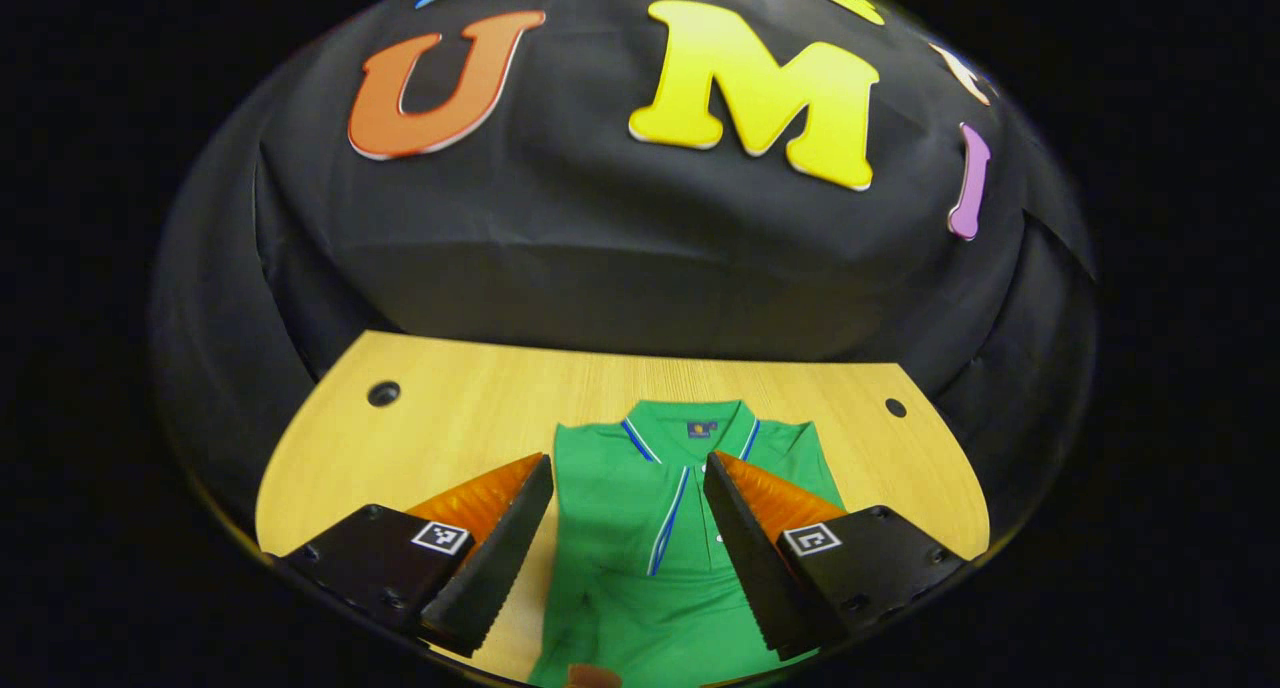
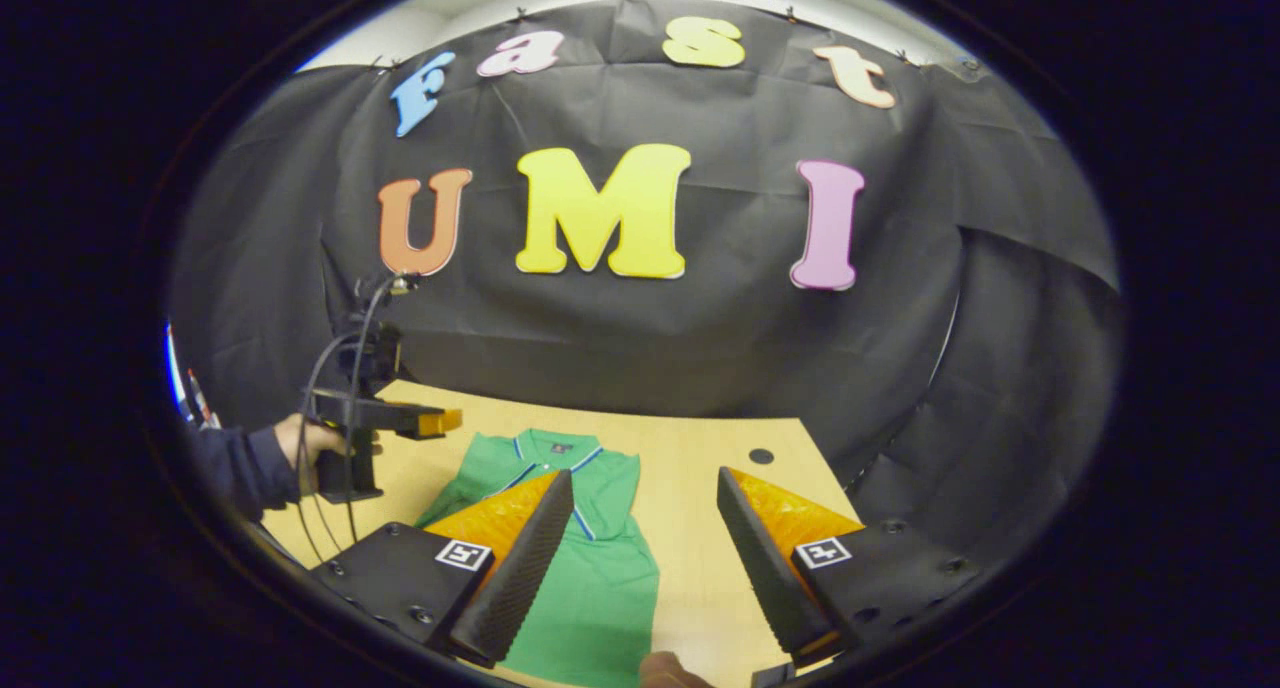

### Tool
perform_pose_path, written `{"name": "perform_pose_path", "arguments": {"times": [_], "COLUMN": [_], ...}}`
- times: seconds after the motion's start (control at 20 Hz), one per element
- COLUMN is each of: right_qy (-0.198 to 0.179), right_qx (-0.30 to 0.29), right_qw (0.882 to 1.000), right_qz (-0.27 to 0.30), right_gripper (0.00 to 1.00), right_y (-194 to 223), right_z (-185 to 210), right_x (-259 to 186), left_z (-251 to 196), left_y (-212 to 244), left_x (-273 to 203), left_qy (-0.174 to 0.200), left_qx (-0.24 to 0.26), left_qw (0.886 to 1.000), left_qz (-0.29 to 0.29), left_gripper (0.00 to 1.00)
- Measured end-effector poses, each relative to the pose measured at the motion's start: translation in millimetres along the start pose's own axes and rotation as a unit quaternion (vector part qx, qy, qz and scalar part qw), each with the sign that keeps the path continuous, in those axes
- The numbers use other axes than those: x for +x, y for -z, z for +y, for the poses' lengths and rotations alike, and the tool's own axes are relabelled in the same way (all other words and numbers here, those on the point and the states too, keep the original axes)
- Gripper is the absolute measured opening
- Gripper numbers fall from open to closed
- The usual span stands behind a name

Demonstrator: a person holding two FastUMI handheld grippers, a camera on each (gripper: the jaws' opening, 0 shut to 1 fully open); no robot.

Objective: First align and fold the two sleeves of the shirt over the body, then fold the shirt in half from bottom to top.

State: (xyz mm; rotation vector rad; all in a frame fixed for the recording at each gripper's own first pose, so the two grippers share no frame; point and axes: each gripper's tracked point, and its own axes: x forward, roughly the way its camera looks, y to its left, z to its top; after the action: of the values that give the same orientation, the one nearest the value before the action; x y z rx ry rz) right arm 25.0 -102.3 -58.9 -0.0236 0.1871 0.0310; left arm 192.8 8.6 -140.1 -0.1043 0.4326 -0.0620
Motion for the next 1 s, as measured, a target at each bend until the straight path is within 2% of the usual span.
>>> {"name": "perform_pose_path", "arguments": {"times": [0.15,0.35,0.5,0.6,0.8,1.0], "right_qy": [-0.010,-0.014,-0.015,-0.017,-0.025,-0.039], "right_qx": [0.006,0.016,0.010,0.006,0.000,0.010], "right_qw": [1.000,1.000,1.000,0.999,0.994,0.983], "right_qz": [-0.001,0.013,0.023,0.044,0.105,0.181], "right_gripper": [0.92,0.94,0.92,0.94,0.92,0.94], "right_y": [9,21,34,53,102,158], "right_z": [11,17,23,27,32,40], "right_x": [1,5,9,14,22,22], "left_z": [4,18,49,52,57,57], "left_y": [-23,-8,16,37,108,177], "left_x": [-51,-98,-125,-135,-145,-152], "left_qy": [-0.003,-0.005,-0.042,-0.042,-0.034,-0.040], "left_qx": [0.001,-0.013,0.001,0.006,-0.006,0.006], "left_qw": [0.999,0.998,0.997,0.998,0.999,0.996], "left_qz": [-0.051,-0.060,-0.062,-0.048,0.023,0.082], "left_gripper": [0.98,0.98,0.99,0.99,0.99,1.00]}}
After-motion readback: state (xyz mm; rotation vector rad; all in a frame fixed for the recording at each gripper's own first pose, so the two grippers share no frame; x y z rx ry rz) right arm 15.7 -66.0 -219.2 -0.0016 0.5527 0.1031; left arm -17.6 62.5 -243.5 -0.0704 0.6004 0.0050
